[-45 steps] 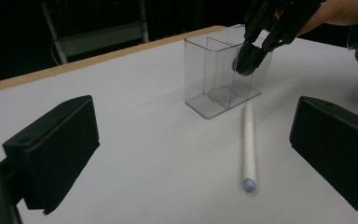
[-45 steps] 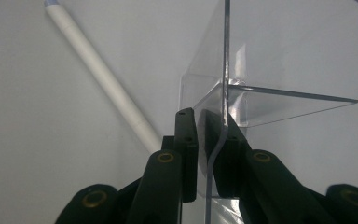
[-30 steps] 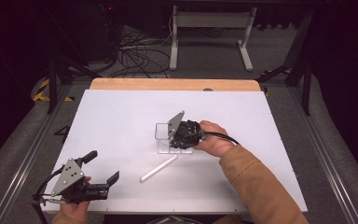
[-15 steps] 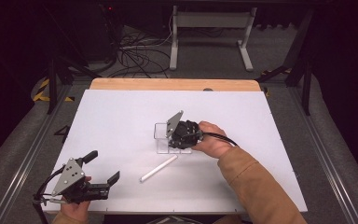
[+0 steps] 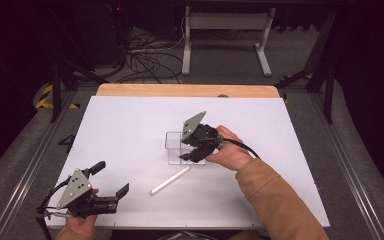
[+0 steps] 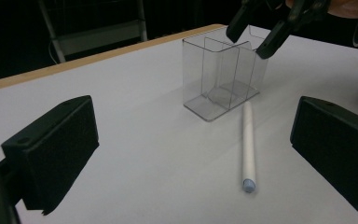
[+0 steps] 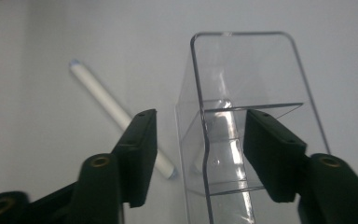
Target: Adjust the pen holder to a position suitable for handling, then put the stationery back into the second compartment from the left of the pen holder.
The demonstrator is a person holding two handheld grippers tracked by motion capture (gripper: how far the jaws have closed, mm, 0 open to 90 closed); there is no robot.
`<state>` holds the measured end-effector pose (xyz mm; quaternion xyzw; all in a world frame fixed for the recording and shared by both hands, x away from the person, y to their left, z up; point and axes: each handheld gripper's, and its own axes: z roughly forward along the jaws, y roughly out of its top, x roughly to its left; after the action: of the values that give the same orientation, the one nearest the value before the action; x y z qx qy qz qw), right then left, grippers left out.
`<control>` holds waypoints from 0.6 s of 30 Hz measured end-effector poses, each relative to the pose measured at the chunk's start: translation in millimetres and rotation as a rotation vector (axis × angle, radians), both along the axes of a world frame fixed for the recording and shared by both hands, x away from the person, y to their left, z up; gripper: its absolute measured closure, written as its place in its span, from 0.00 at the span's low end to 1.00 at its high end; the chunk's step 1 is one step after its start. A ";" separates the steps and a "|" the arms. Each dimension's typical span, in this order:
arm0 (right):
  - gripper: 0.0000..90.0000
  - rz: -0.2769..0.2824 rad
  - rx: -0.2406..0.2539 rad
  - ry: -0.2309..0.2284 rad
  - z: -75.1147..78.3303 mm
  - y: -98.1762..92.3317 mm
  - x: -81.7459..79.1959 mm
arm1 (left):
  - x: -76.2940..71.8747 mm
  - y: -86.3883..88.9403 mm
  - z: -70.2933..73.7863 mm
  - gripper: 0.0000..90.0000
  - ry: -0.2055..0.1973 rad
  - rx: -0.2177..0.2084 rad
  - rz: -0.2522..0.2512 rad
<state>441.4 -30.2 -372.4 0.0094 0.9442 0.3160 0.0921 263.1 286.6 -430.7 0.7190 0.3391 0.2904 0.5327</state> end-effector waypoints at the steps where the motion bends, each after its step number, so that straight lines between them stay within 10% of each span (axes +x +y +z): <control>1: 0.44 -0.010 0.033 0.013 4.0 -2.3 -1.7 | 0.0 -0.3 0.0 0.01 0.002 -0.004 0.000; 13: 0.16 -0.098 0.261 -0.052 29.4 -29.9 -17.8 | 0.7 -6.3 1.2 0.00 -0.024 0.007 -0.023; 18: 0.08 -0.142 0.358 -0.058 37.2 -47.7 -22.5 | 3.5 -6.7 2.4 0.00 0.031 -0.010 -0.052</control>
<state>418.9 -77.9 -335.2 0.0829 0.8669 0.4717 0.1382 266.6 279.8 -428.2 0.7294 0.3300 0.2635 0.5381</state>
